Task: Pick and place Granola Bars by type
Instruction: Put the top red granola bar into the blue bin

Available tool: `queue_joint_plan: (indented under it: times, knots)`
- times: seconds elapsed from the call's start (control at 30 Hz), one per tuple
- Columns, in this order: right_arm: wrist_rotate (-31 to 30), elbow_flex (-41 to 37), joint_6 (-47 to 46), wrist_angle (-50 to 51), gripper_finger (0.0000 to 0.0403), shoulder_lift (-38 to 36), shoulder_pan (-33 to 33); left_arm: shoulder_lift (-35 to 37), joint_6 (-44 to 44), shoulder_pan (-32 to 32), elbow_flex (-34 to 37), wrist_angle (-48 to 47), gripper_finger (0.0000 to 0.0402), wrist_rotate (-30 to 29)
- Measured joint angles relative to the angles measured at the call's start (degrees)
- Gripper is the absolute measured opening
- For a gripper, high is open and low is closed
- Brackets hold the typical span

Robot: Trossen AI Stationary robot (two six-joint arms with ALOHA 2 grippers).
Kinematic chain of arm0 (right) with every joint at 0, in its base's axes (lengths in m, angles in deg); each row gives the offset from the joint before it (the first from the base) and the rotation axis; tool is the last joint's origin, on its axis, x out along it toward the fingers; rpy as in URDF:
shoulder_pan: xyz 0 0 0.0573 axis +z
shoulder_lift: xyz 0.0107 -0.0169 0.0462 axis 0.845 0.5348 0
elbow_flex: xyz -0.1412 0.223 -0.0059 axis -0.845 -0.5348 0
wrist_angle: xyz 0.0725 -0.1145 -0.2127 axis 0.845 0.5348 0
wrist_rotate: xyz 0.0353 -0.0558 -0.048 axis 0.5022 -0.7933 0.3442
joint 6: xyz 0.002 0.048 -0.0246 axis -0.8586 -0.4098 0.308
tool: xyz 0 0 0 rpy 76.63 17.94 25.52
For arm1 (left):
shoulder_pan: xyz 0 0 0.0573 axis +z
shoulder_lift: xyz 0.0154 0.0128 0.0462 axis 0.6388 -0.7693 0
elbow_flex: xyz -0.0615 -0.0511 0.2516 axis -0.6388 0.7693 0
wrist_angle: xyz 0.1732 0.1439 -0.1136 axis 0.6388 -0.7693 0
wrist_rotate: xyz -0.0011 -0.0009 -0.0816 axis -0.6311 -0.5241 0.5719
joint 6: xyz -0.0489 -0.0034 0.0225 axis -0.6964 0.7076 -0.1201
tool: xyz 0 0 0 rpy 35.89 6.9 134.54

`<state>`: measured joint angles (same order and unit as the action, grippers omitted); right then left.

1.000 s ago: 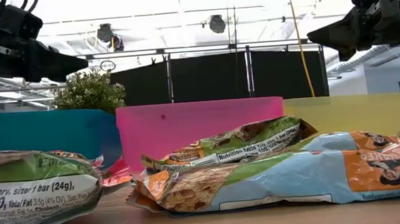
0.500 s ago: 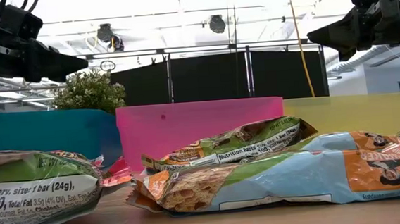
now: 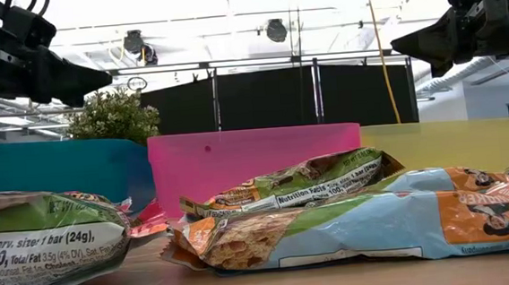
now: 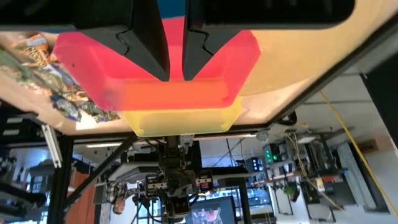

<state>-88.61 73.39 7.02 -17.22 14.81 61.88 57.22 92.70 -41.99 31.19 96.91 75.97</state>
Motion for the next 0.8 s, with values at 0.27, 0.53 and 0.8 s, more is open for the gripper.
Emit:
queue_joint_plan:
  times: [0.27, 0.53, 0.8]
  knots:
    - [1.53, 0.0, 3.65, -6.31, 0.0, 0.04, 0.02, -0.21, -5.42, 0.0, 0.0, -0.71, 0.0051, 0.05]
    - [1.49, 0.0, 2.21, -1.18, 0.0, 0.1, 0.02, -0.22, -0.94, 0.0, 0.0, -0.71, 0.0051, -1.3]
    - [1.47, 0.0, 0.87, -0.35, 0.0, 2.04, 0.02, -0.22, -1.17, 0.0, 0.0, -3.47, 0.0051, -5.33]
